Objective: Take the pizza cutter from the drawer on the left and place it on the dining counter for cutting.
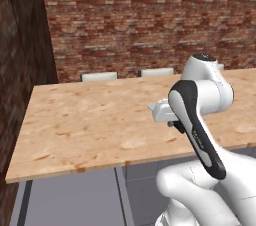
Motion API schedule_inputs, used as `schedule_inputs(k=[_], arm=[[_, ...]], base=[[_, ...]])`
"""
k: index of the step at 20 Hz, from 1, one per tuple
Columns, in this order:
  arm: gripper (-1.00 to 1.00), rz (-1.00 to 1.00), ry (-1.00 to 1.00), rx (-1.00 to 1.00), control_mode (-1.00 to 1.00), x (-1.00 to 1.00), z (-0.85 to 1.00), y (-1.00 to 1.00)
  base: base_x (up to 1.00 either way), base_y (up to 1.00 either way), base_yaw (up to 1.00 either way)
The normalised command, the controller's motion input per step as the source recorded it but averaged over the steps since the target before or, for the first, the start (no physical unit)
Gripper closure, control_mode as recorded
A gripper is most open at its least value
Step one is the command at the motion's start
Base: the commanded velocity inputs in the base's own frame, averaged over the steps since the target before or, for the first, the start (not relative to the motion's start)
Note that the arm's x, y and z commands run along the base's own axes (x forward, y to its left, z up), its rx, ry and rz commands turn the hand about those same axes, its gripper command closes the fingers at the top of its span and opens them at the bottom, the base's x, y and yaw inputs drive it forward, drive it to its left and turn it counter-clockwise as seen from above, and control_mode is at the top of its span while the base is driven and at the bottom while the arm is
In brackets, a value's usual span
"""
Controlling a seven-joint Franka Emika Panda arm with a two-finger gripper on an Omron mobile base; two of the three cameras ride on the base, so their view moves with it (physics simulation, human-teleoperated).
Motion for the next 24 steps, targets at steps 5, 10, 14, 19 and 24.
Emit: schedule_inputs(k=[5,10,14,19,24], arm=[[1.0,0.0,0.0,-0.09,-1.0,0.0,-0.11,-0.91],[1.0,0.0,0.0,-0.05,-1.0,-0.04,-0.07,-0.68],[1.0,-0.16,0.0,0.0,-1.0,-0.05,-0.01,-0.1],[1.0,-0.22,0.0,0.0,-1.0,0.01,0.0,0.01],[1.0,-0.06,0.0,0.0,-1.0,0.0,0.0,-0.02]], base=[[0.0,0.0,0.0],[0.0,0.0,0.0],[0.0,0.0,0.0],[0.0,0.0,0.0],[0.0,0.0,0.0]])
